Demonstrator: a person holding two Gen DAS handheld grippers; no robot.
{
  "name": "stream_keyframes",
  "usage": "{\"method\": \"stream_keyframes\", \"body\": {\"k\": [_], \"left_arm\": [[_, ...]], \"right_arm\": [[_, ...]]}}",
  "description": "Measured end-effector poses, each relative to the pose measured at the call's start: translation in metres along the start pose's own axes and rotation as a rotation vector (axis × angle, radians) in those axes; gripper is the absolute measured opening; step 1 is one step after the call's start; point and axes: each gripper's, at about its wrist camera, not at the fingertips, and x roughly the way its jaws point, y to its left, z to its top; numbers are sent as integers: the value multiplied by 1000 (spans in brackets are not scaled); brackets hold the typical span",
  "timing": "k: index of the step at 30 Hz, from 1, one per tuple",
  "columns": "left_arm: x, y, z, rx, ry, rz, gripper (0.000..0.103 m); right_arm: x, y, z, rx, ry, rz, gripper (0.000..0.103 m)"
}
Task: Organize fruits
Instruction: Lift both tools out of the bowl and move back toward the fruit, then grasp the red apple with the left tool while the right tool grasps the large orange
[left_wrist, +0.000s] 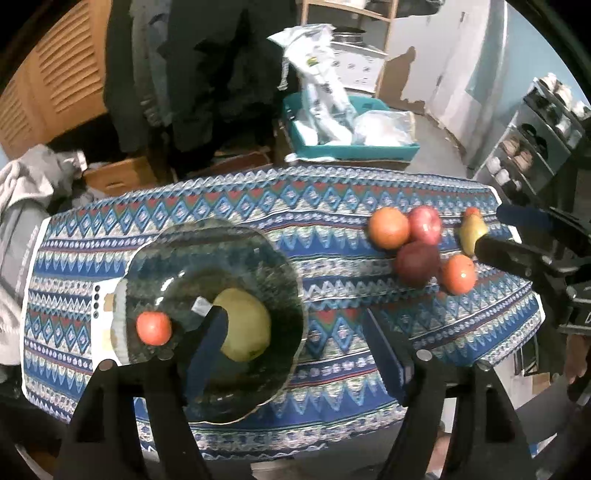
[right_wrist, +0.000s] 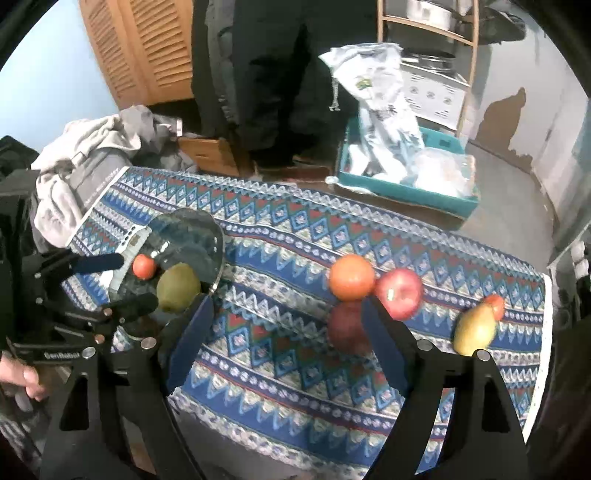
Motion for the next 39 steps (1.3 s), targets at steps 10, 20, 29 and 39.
{"method": "stream_keyframes", "body": {"k": [10, 20, 29, 39], "left_arm": [[2, -51, 8, 87, 3, -19, 79], [15, -87, 11, 160, 24, -36, 79], [33, -103, 18, 183, 51, -53, 79], [75, -113, 22, 215, 103, -59, 79]], "right_arm": [[-24, -49, -28, 46, -7, -72, 83], [-34, -92, -48, 115, 0, -109, 83], [-22, -120, -60, 162, 37, -137, 86], [29, -146, -74, 216, 138, -122, 86]]}}
